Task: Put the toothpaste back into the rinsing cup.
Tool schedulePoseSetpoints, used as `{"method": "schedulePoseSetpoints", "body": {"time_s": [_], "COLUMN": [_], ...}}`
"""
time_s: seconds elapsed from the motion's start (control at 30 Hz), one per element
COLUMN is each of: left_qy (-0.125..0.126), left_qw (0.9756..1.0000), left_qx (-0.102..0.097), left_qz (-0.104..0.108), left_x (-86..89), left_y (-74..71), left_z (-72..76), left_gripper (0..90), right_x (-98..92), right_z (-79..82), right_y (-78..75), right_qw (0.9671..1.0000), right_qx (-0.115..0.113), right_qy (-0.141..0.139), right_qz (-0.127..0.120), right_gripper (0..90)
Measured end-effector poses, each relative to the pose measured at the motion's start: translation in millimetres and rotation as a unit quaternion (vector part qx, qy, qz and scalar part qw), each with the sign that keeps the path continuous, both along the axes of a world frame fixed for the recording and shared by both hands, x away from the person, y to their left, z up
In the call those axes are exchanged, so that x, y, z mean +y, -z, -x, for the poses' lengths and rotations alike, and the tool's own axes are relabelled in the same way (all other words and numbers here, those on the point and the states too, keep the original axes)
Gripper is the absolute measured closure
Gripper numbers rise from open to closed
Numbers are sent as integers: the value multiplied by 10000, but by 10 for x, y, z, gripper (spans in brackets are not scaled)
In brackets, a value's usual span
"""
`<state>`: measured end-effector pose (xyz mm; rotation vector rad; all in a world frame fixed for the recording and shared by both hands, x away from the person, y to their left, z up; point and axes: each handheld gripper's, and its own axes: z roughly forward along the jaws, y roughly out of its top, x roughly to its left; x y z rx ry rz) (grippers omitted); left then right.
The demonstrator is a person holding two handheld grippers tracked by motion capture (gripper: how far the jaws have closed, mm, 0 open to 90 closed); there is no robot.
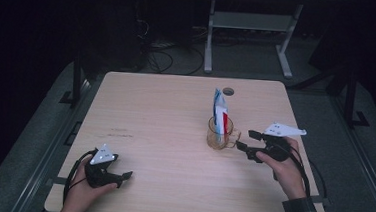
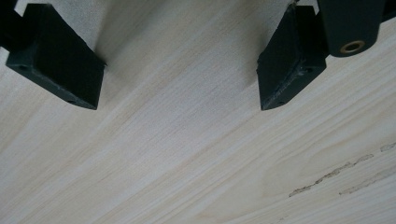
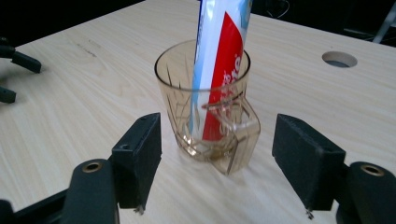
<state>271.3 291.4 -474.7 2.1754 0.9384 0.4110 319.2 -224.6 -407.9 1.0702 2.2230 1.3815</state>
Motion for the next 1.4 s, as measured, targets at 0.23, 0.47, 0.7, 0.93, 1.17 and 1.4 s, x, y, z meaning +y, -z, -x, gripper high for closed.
{"method": "schedulePoseSetpoints", "body": {"time_s": [0.23,0.47,0.7,0.93,1.17,1.4], "left_qy": [1,-3,-9,-7,-4,-8], "left_qw": [10000,10000,10000,10000,10000,10000], "left_qx": [-1,4,-3,-3,3,3], "left_qz": [-1,5,19,17,6,8], "left_x": [0,-1,-2,-2,-1,-1], "left_y": [0,0,3,3,2,2], "left_z": [2,4,8,11,13,15], "left_gripper": [138,138,138,138,138,138], "right_x": [-100,-158,-209,-276,-344,-402], "right_z": [136,266,372,465,559,635], "right_y": [87,228,340,439,523,599], "right_qw": [10000,9996,9990,9977,9956,9923], "right_qx": [89,236,331,370,426,486], "right_qy": [39,69,105,188,278,377], "right_qz": [3,109,280,532,784,1076], "right_gripper": [317,309,286,257,237,221]}}
